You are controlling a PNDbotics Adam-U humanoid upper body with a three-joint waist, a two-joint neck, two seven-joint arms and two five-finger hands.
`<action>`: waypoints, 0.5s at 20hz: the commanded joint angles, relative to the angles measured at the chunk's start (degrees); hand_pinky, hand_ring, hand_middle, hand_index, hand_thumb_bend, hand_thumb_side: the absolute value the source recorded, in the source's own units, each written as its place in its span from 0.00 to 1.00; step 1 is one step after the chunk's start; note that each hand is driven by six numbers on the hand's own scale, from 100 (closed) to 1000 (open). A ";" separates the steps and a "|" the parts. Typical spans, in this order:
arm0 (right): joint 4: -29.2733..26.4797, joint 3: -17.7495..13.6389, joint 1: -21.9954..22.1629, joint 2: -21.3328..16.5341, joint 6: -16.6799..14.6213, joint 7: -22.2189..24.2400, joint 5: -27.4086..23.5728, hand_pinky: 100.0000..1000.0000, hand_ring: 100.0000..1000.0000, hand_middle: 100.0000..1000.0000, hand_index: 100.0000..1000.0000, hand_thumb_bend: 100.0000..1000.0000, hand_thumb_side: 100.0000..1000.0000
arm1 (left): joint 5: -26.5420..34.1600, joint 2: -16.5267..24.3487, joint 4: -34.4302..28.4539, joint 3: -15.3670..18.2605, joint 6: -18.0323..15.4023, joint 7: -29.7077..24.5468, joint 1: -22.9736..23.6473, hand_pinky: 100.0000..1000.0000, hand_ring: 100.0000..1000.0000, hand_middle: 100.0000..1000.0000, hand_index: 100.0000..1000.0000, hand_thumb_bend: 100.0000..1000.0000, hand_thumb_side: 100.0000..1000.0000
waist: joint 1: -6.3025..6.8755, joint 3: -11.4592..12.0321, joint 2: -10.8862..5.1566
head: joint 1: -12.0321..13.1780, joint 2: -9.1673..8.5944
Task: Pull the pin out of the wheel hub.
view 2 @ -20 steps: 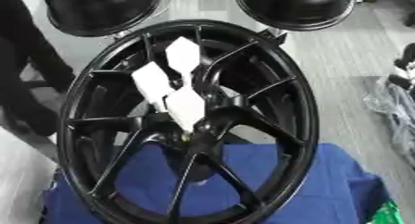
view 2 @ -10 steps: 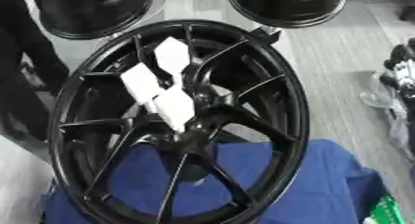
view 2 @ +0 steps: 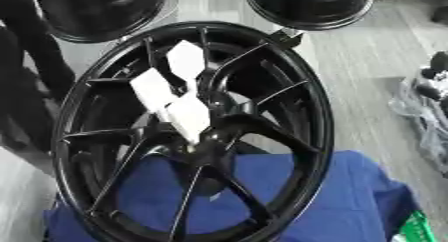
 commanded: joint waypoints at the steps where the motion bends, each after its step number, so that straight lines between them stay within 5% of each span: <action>1: -1.18 -0.08 -0.36 -1.88 -0.06 0.31 0.45 0.76 0.80 0.82 0.86 0.17 0.44 | -3.07 2.25 -0.29 -4.00 -0.66 -2.97 -2.22 0.80 0.79 0.77 0.82 0.63 0.53 | 0.13 -0.01 -1.30 | 0.36 -0.54; 10: -0.96 -0.24 0.03 -2.07 -0.13 0.22 0.32 0.76 0.80 0.81 0.86 0.17 0.44 | -11.18 -5.09 10.66 -13.81 -4.41 -11.08 -11.20 0.79 0.77 0.74 0.79 0.67 0.41 | 0.21 0.52 -1.84 | -0.59 0.44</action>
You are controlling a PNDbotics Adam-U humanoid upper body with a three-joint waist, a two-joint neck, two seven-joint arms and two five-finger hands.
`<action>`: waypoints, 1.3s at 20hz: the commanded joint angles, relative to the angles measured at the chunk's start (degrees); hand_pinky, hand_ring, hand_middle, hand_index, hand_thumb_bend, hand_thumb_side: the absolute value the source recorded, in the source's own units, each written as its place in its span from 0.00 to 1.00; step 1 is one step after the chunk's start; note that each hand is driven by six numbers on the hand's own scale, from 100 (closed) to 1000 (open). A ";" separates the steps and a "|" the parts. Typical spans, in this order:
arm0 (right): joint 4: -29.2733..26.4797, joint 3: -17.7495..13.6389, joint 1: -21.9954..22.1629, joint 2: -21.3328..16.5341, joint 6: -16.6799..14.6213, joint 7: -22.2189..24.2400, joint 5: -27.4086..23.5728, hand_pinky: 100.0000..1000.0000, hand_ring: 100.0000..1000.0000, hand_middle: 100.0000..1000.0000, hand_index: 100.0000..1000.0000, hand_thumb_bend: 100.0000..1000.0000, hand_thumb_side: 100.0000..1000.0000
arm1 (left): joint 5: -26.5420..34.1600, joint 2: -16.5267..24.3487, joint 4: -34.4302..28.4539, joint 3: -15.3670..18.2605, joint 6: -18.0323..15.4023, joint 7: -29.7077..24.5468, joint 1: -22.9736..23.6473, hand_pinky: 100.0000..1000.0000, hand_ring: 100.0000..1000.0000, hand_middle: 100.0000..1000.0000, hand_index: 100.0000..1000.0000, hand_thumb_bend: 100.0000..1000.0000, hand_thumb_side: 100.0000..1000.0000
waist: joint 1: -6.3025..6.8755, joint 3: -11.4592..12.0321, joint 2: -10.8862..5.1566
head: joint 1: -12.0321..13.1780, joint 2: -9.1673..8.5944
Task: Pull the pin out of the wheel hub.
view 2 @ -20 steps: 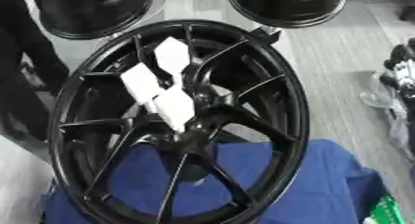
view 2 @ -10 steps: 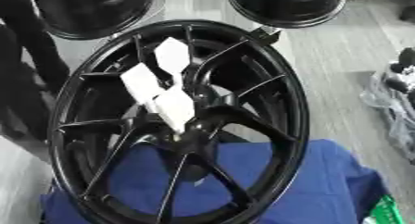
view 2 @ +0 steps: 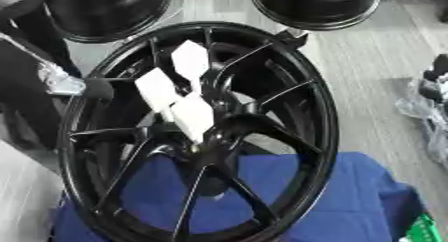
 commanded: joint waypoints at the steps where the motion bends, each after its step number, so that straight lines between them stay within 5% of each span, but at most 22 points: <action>1: -0.94 -0.41 -0.28 -1.71 -0.21 0.06 0.28 0.76 0.80 0.81 0.86 0.17 0.44 | -2.98 -1.49 4.26 -1.40 -2.27 -2.87 -2.55 0.79 0.77 0.74 0.79 0.67 0.41 | -0.12 0.17 -1.50 | -0.37 0.35; 10: -0.76 -0.54 -0.20 -1.74 -0.30 -0.05 -0.05 0.76 0.79 0.81 0.86 0.17 0.44 | -9.37 -8.27 16.28 -3.22 -10.34 -11.08 -7.53 0.79 0.74 0.69 0.75 0.61 0.08 | -0.18 0.40 -1.91 | -0.65 0.99; 17: -0.52 -0.56 -0.30 -1.73 -0.35 -0.15 -0.39 0.76 0.79 0.81 0.86 0.16 0.44 | -10.01 -12.33 24.32 -3.69 -14.16 -17.86 -10.45 0.79 0.75 0.71 0.75 0.59 0.07 | -0.10 0.38 -2.17 | -0.56 1.50; 26: -0.31 -0.43 0.01 -2.00 -0.25 -0.16 -0.24 0.76 0.79 0.81 0.85 0.16 0.44 | -4.91 -11.97 23.01 -3.27 -13.03 -26.66 -11.17 0.81 0.77 0.74 0.78 0.62 0.24 | 0.16 0.61 -2.21 | -0.91 1.54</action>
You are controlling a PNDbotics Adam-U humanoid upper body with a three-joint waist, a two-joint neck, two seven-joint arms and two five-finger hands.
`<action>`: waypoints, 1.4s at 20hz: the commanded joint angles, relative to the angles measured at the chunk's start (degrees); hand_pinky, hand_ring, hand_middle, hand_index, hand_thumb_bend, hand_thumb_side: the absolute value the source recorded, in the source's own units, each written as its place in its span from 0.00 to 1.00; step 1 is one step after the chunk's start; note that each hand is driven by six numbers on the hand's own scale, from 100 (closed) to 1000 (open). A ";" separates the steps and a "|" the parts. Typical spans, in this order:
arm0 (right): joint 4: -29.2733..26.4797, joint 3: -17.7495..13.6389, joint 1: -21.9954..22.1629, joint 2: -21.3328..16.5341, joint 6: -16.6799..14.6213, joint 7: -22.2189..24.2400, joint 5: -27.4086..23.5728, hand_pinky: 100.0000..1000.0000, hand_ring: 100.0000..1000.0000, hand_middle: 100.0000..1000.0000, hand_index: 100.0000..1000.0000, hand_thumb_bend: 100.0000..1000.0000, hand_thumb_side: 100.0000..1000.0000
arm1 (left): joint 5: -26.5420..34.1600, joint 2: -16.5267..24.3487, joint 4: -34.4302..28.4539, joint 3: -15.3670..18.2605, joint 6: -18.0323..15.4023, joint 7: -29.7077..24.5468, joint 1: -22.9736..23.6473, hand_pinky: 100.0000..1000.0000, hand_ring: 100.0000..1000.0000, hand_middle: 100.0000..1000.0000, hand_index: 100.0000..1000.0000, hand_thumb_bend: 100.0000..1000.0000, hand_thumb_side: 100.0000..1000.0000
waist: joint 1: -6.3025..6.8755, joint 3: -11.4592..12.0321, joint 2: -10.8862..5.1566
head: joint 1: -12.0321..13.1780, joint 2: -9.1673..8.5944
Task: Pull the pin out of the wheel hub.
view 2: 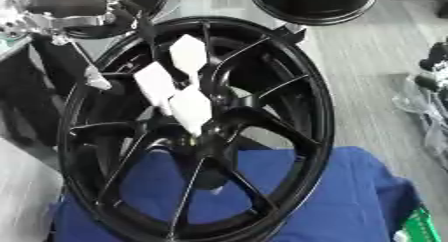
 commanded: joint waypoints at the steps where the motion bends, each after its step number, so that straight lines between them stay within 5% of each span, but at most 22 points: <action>1: -0.36 -0.25 -0.07 -1.93 -0.08 -0.02 -0.06 0.76 0.79 0.81 0.85 0.16 0.44 | 2.25 1.98 -1.86 1.30 0.93 -3.07 -1.59 0.81 0.77 0.74 0.78 0.61 0.25 | -0.02 0.17 -1.50 | -0.44 0.02; 14: -0.27 -0.12 -0.23 -1.92 -0.06 -0.07 -0.30 0.76 0.79 0.81 0.85 0.15 0.44 | 12.64 1.98 -8.57 3.70 10.35 -14.95 -3.28 0.81 0.77 0.76 0.76 0.58 0.26 | 0.26 -0.04 -1.75 | -1.46 -1.83; 28: -0.24 -0.07 -0.68 -1.71 -0.14 -0.18 -0.87 0.75 0.78 0.81 0.85 0.15 0.45 | 17.96 0.82 -10.89 5.46 16.87 -26.80 -4.51 0.83 0.79 0.75 0.74 0.47 0.02 | 0.33 -0.40 -1.90 | -1.08 -2.39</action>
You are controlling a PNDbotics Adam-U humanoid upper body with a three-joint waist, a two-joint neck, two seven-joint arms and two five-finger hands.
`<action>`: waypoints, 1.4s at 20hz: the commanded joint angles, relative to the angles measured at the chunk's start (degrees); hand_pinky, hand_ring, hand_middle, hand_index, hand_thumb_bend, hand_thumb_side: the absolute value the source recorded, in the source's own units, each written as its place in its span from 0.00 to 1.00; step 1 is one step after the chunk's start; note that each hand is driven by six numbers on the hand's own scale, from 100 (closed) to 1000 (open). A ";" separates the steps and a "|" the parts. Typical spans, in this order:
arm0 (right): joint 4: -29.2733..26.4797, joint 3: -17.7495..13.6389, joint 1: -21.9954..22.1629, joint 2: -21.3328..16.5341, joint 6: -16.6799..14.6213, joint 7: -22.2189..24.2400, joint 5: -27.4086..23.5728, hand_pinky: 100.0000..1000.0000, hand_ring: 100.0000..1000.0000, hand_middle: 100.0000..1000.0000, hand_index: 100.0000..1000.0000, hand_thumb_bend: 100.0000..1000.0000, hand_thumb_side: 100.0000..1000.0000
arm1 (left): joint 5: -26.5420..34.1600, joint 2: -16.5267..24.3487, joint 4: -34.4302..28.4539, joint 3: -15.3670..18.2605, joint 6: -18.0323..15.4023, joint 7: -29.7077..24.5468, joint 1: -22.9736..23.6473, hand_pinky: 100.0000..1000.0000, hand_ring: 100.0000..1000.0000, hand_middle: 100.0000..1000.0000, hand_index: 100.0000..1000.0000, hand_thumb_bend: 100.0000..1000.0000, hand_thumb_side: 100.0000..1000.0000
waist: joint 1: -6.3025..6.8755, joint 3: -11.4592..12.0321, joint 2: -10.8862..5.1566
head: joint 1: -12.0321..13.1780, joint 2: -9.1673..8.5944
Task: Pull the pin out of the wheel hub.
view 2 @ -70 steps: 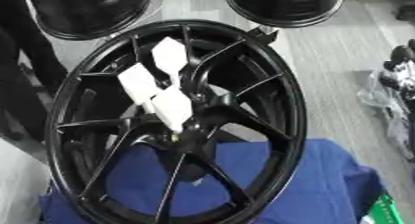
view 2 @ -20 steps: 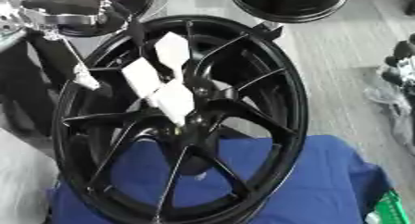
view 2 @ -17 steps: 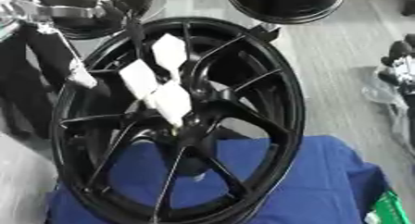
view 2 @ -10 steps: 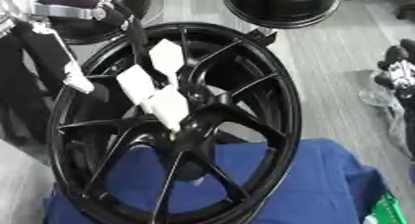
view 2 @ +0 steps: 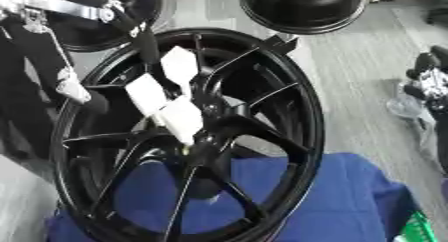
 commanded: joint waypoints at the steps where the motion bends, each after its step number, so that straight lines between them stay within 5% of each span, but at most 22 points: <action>1: -0.57 -0.27 -0.69 -1.29 -0.18 -0.11 -0.41 0.75 0.78 0.81 0.85 0.15 0.45 | 0.68 0.68 -0.04 0.56 0.83 -0.83 -1.15 0.83 0.80 0.75 0.74 0.47 0.02 | -0.11 -0.19 -1.42 | 0.27 -0.76; 12: -0.70 -0.22 -1.05 -1.27 -0.23 -0.20 -0.75 0.75 0.78 0.81 0.85 0.14 0.45 | 0.37 -0.56 2.43 -2.91 1.45 -0.87 -0.42 0.83 0.80 0.76 0.74 0.46 0.06 | -0.07 -0.61 -1.32 | 0.79 -0.68; 24: -0.75 -0.22 -1.20 -1.19 -0.19 -0.23 -0.89 0.75 0.78 0.80 0.85 0.14 0.45 | -3.35 -1.64 4.43 -4.71 -1.53 -0.87 -0.26 0.82 0.79 0.76 0.74 0.41 0.01 | -0.10 -0.86 -1.20 | 1.14 -0.69; 28: -0.78 -0.13 -1.15 -1.24 -0.13 -0.13 -0.83 0.76 0.78 0.80 0.85 0.14 0.45 | -4.97 -1.41 4.42 -3.98 -2.07 -0.87 -0.23 0.83 0.80 0.77 0.76 0.49 0.07 | -0.12 -0.79 -1.19 | 1.07 -0.71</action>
